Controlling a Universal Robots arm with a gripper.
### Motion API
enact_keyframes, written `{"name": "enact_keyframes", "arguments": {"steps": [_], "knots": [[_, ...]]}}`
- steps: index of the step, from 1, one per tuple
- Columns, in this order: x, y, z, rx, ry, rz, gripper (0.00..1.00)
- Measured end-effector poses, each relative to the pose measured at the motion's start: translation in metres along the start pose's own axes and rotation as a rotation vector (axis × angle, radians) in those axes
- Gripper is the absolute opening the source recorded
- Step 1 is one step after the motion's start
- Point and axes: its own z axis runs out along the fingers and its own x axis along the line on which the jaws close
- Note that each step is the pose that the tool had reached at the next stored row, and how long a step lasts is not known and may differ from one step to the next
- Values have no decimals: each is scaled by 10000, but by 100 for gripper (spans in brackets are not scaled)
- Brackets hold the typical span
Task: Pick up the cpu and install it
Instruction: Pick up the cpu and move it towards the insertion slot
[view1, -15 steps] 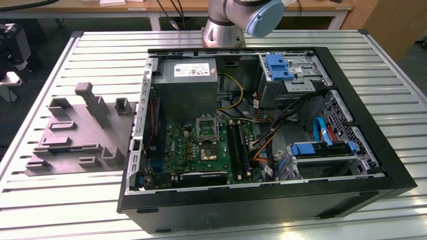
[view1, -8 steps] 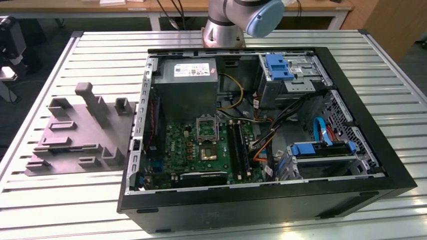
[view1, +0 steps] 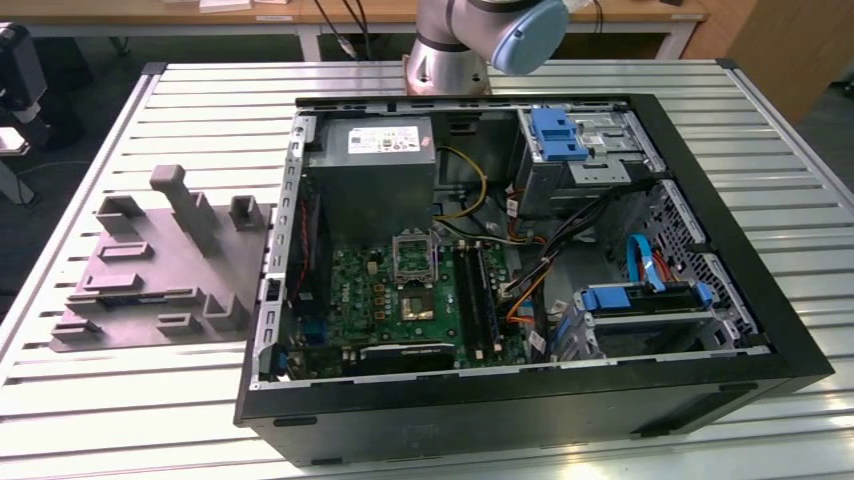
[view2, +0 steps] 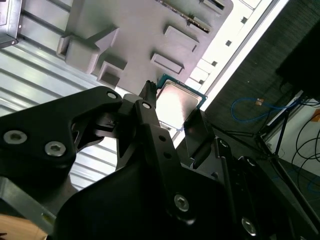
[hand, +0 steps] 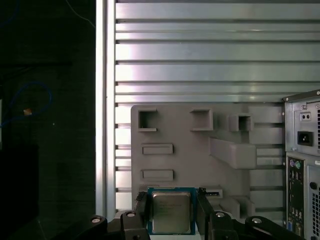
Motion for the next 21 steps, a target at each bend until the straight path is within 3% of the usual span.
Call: {"name": "enact_keyframes", "arguments": {"steps": [9,11,21], "knots": [[-1,0,-9,2,2,0,47],[-40,1,-8,1,1,0,47],[-63,2,-8,1,2,0,47]]}}
